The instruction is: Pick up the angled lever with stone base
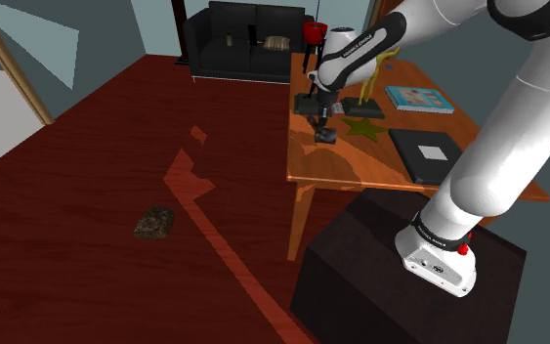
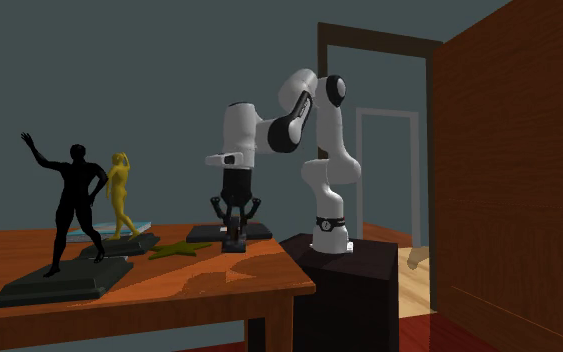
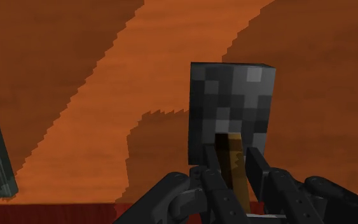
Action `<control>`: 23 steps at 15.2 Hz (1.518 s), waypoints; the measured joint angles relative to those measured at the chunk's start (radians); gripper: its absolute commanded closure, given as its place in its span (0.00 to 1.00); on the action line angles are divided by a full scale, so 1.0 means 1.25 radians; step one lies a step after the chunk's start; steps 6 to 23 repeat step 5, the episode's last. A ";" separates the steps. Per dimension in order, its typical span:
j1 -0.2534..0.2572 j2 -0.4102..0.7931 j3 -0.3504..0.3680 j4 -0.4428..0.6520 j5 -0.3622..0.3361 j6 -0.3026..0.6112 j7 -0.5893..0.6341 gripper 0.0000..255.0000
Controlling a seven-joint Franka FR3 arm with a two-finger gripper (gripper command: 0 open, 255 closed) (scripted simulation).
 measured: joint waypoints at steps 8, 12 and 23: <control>0.001 -0.035 0.000 0.017 -0.012 -0.051 0.009 1.00; 0.001 -0.035 0.000 0.017 -0.012 -0.051 0.009 1.00; 0.001 -0.035 0.000 0.017 -0.012 -0.051 0.009 1.00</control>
